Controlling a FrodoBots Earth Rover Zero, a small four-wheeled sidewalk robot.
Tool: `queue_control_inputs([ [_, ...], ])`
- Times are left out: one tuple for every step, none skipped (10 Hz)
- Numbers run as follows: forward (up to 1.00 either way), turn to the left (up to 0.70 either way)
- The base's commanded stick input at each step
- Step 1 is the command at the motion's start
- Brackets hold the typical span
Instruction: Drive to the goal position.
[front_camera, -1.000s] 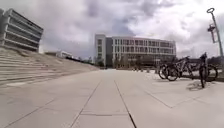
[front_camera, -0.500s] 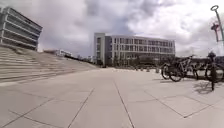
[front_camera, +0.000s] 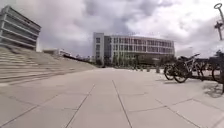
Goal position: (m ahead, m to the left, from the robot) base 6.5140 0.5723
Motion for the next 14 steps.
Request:
queue_control_inputs([
  [0.70,-0.01],
  [0.70,-0.07],
  [0.70,-0.12],
  [0.70,-0.18],
  [0.70,-0.02],
  [0.70,0.00],
  [0.70,0.00],
  [0.70,-0.01],
  [0.70,-0.05],
  [0.70,-0.09],
  [0.70,-0.13],
  [0.70,-0.17],
  [0.70,-0.08],
  [0.70,0.00],
])
